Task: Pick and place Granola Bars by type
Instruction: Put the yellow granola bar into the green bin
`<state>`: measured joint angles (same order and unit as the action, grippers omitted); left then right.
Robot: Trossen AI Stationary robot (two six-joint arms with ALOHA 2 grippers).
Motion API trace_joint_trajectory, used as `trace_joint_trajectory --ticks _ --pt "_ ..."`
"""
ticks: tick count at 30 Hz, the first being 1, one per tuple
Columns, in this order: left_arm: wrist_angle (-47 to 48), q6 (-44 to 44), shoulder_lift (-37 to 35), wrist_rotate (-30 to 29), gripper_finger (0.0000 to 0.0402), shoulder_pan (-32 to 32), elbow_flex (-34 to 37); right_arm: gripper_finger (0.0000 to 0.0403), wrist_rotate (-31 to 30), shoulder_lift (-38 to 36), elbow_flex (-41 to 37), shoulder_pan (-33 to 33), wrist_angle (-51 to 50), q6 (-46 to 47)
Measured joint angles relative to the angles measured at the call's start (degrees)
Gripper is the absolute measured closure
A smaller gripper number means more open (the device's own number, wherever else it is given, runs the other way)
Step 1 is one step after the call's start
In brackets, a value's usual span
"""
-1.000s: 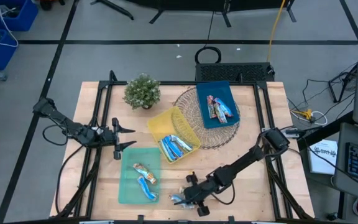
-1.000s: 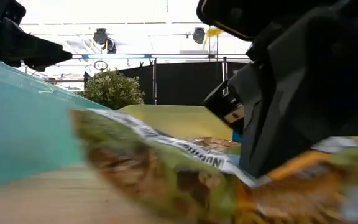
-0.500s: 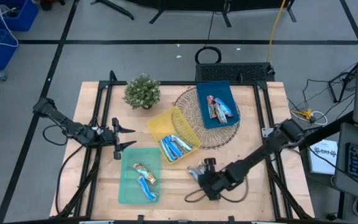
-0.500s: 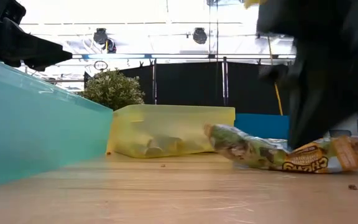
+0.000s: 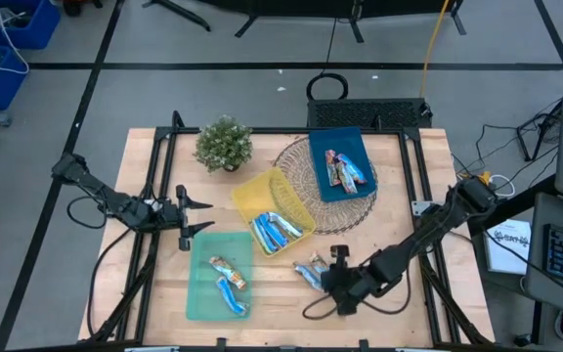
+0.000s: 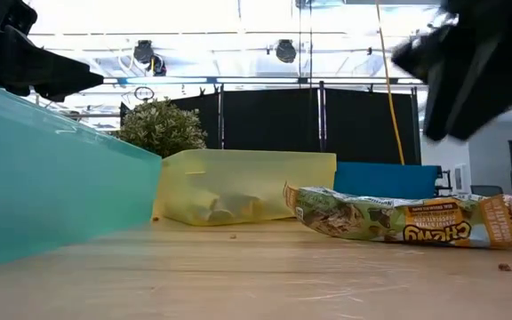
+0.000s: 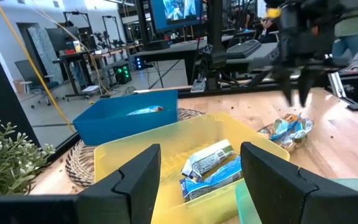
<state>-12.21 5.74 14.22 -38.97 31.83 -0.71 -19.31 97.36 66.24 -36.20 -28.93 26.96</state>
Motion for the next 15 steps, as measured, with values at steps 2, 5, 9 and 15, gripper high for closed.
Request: trace_joint_trajectory --ticks 2,5,9,15 --pt "0.05 0.00 0.01 0.00 0.0176 0.00 0.00 0.0274 -0.07 -0.07 -1.79 0.89 -0.48 2.49" --pt "0.03 0.00 0.02 0.01 0.0176 0.02 0.00 0.0220 0.09 0.02 -5.42 2.42 1.93 4.64" --pt "0.02 0.00 0.02 0.01 0.0176 0.02 0.00 0.0180 2.86 -0.07 -10.27 4.27 8.58 6.95" --pt "0.02 0.00 0.02 0.01 0.0176 0.00 0.00 0.0177 8.89 -0.26 -16.76 6.18 18.80 11.08"
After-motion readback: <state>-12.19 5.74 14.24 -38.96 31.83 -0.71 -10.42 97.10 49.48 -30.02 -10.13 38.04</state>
